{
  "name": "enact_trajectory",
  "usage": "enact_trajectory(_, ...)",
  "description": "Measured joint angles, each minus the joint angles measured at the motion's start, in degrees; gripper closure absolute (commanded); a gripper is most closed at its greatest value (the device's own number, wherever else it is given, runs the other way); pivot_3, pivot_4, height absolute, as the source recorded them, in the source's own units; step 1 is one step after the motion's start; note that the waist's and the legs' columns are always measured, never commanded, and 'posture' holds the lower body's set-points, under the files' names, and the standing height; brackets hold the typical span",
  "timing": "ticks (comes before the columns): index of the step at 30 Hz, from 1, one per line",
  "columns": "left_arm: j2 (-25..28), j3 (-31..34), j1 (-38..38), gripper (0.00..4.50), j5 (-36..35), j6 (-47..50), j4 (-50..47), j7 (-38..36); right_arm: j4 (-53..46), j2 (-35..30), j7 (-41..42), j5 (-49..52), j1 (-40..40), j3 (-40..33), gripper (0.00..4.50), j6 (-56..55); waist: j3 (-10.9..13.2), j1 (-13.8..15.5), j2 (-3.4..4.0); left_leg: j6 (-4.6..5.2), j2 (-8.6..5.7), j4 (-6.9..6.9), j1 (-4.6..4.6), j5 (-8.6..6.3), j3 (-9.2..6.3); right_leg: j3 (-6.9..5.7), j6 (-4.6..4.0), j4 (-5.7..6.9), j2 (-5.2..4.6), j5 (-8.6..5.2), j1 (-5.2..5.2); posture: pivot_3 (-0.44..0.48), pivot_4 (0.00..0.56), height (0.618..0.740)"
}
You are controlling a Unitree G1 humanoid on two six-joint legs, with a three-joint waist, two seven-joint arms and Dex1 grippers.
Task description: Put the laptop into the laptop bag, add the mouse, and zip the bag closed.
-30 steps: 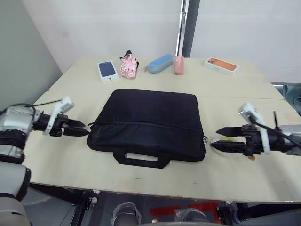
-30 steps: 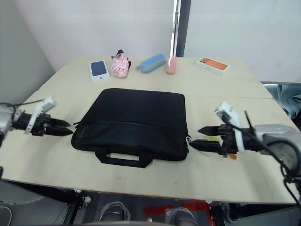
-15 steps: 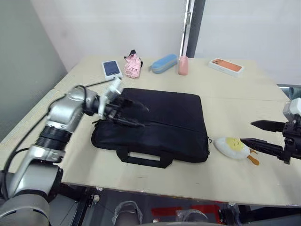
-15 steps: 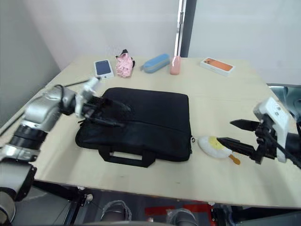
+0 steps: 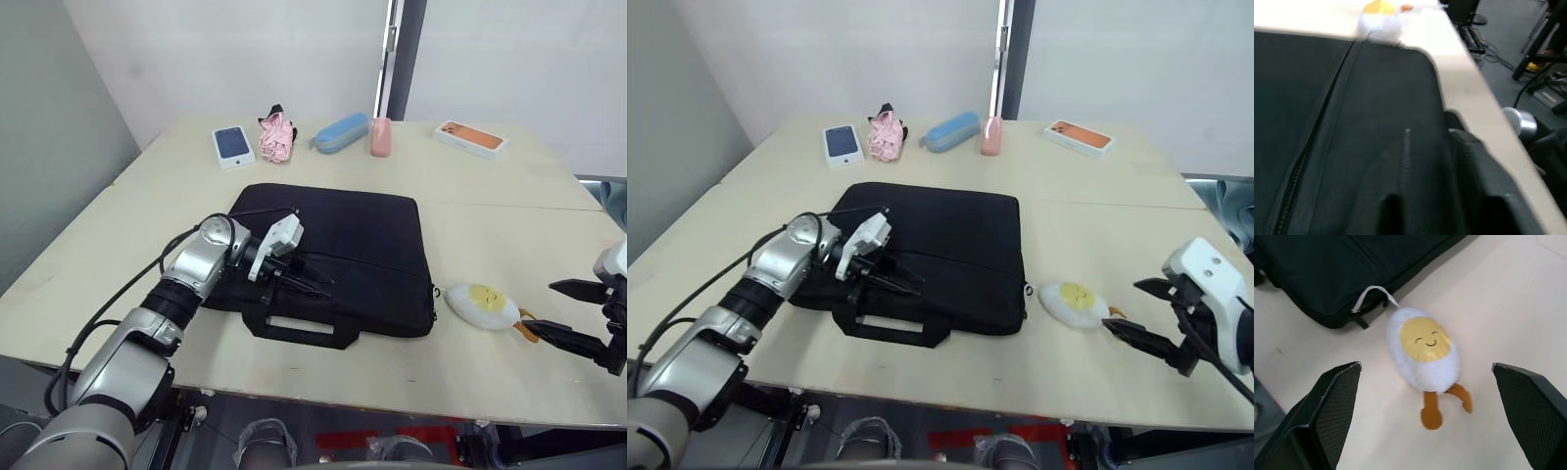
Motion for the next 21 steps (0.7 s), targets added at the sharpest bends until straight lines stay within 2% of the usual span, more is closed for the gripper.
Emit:
enact_trajectory(3, -1.6, 0.0, -0.9, 4.48, 3.4, -4.8, 3.4, 0.4, 1.7, -1.7, -1.6, -2.3, -4.0, 6.3, 0.00, -2.7, -0.2, 0.0, 0.22, -0.16, -0.16, -0.04, 0.43, -0.13, 0.01, 0.04, 0.03, -0.02, -0.18, -0.01, 0.46, 0.000, 0.150, 0.740)
enact_trajectory(8, -1.8, 0.0, -0.7, 4.48, 6.2, -7.7, 4.7, -0.1, 6.8, -5.9, -2.3, -6.5, -11.3, 19.8, 0.00, -5.5, -0.6, -0.5, 0.30, -0.14, -0.22, -0.01, 0.46, -0.10, 0.01, 0.02, 0.10, 0.01, -0.28, 0.07, 0.53, 0.000, 0.150, 0.740)
enact_trajectory(15, -1.8, 1.0, 0.2, 4.48, 6.9, -7.9, 4.8, -0.1, 17.4, -6.3, -3.4, -12.3, -22.5, 36.5, 0.00, -6.4, -0.9, -1.4, 0.58, -0.09, -0.25, -0.01, 0.43, -0.07, 0.03, 0.00, 0.09, 0.01, -0.32, 0.08, 0.53, 0.000, 0.150, 0.740)
enact_trajectory(19, -1.9, 1.4, 0.6, 4.48, 7.0, -7.5, 4.5, -0.1, 21.8, -5.1, -3.2, -14.2, -27.1, 42.2, 0.00, -6.6, -1.0, -1.5, 0.70, -0.02, -0.25, -0.01, 0.41, -0.03, 0.04, -0.01, 0.09, 0.00, -0.34, 0.08, 0.53, 0.000, 0.150, 0.740)
enact_trajectory(21, -2.0, 1.6, 0.7, 4.50, 7.0, -7.1, 4.4, -0.1, 22.8, -5.1, -2.5, -14.5, -28.1, 44.0, 0.55, -6.6, -1.0, -1.5, 0.72, -0.01, -0.26, -0.01, 0.41, -0.02, 0.04, -0.01, 0.09, -0.01, -0.34, 0.08, 0.53, 0.000, 0.150, 0.740)
